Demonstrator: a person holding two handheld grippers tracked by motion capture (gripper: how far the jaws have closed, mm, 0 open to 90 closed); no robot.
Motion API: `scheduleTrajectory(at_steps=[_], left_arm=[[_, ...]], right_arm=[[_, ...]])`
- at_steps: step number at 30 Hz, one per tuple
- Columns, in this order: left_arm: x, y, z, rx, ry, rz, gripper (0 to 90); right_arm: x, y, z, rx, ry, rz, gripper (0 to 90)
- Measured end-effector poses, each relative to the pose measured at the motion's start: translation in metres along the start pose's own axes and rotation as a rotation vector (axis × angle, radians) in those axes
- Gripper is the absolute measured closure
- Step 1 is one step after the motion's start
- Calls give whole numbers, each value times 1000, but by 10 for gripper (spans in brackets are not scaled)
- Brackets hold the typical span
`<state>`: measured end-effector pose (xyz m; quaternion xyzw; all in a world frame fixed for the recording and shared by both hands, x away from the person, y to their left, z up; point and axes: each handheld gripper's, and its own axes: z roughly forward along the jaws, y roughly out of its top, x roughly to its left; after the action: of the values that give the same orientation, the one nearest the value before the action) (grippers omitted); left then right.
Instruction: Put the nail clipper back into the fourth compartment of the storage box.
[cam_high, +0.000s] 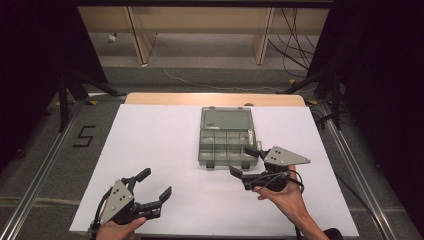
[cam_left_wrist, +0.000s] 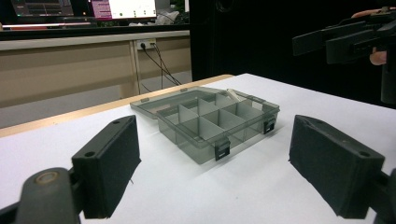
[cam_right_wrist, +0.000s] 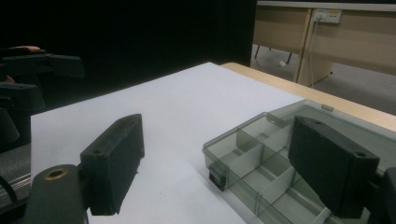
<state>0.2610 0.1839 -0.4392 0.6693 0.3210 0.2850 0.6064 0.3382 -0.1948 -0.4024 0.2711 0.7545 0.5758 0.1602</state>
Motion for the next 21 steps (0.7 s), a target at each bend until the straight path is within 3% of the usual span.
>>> scheduleTrajectory(at_steps=[8, 14, 21], left_arm=[[0, 0, 0, 1, 2, -6, 158], [0, 0, 0, 0, -1, -2, 159], [0, 0, 0, 1, -2, -3, 159]], right_arm=[[2, -8, -5, -24, 21, 26, 196], [2, -14, -10, -26, -3, -3, 183], [4, -19, -16, -27, -4, -2, 177]])
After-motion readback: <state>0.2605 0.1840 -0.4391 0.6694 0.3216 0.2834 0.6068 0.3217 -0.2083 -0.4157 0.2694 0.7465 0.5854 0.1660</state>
